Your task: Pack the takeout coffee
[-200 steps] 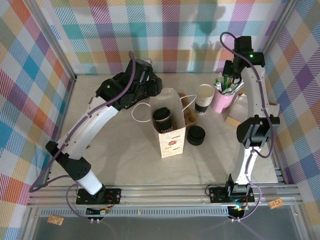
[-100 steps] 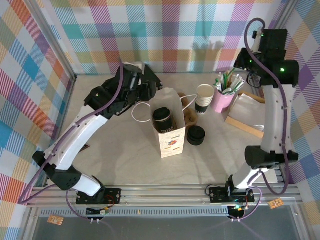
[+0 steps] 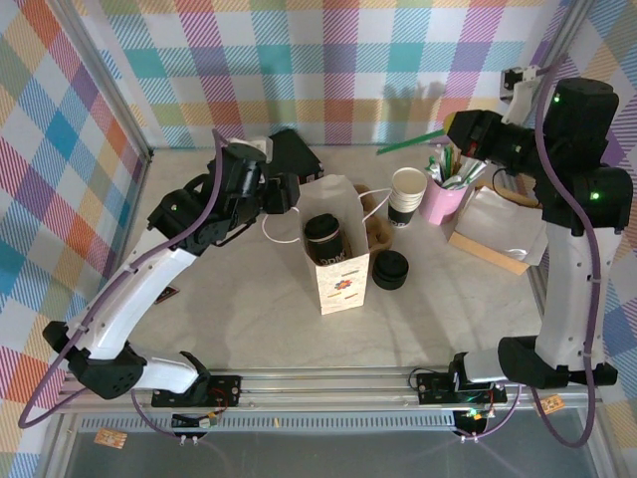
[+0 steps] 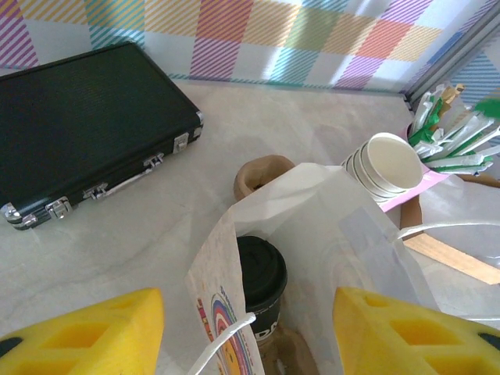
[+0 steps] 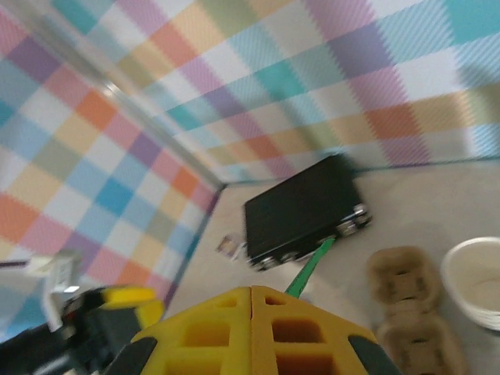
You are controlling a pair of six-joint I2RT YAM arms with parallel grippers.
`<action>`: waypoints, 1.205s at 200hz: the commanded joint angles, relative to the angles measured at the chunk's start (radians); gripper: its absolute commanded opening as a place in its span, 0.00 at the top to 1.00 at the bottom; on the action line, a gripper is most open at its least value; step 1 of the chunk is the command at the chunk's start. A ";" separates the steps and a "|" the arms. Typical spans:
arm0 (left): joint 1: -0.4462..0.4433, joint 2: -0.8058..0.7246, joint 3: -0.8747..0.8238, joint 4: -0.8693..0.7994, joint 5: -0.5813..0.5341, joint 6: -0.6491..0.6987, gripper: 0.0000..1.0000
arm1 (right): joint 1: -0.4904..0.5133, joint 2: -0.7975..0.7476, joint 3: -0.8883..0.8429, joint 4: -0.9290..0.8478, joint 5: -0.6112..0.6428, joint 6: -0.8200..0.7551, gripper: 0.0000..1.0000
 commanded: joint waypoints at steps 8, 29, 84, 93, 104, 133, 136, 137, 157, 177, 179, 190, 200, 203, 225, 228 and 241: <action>0.012 -0.035 -0.016 -0.004 0.010 -0.013 0.41 | 0.017 -0.076 -0.043 0.041 -0.164 0.102 1.00; 0.013 -0.047 -0.032 -0.008 0.005 -0.003 0.41 | 0.031 -0.110 -0.073 0.034 -0.184 0.148 1.00; 0.013 -0.069 -0.059 -0.006 0.006 -0.007 0.41 | 0.173 -0.103 -0.126 -0.075 -0.105 0.173 1.00; 0.013 -0.071 -0.060 -0.008 0.006 -0.007 0.41 | 0.213 -0.082 -0.115 -0.106 -0.077 0.162 1.00; 0.013 -0.075 -0.062 -0.009 0.003 -0.007 0.41 | 0.259 -0.053 -0.097 -0.150 -0.039 0.147 1.00; 0.013 -0.080 -0.061 -0.018 -0.002 -0.005 0.41 | 0.343 0.035 -0.036 -0.264 0.045 0.102 1.00; 0.013 -0.081 -0.062 -0.018 -0.002 -0.006 0.41 | 0.352 0.045 -0.028 -0.275 0.055 0.097 1.00; 0.013 -0.082 -0.062 -0.019 -0.002 -0.006 0.41 | 0.354 0.048 -0.027 -0.278 0.058 0.096 1.00; 0.013 -0.090 -0.069 -0.015 -0.003 -0.007 0.41 | 0.405 0.109 0.007 -0.355 0.123 0.063 1.00; 0.013 -0.101 -0.076 -0.016 -0.012 -0.008 0.41 | 0.447 0.158 0.035 -0.399 0.176 0.041 1.00; 0.014 -0.103 -0.078 -0.017 -0.013 -0.010 0.41 | 0.452 0.163 0.036 -0.402 0.179 0.038 1.00; 0.013 -0.109 -0.084 -0.013 -0.020 -0.012 0.41 | 0.473 0.187 0.040 -0.408 0.184 0.031 0.97; 0.013 -0.114 -0.088 -0.012 -0.020 -0.013 0.41 | 0.492 0.208 0.042 -0.410 0.179 0.026 0.95; 0.013 -0.114 -0.089 -0.012 -0.021 -0.013 0.41 | 0.497 0.215 0.043 -0.413 0.178 0.024 0.94; 0.013 -0.117 -0.094 -0.015 -0.022 -0.013 0.41 | 0.545 0.277 0.072 -0.457 0.203 0.005 0.92; 0.013 -0.118 -0.094 -0.015 -0.022 -0.013 0.41 | 0.551 0.285 0.080 -0.465 0.208 0.001 0.90; 0.013 -0.119 -0.096 -0.016 -0.022 -0.015 0.41 | 0.574 0.326 0.113 -0.504 0.231 -0.015 0.85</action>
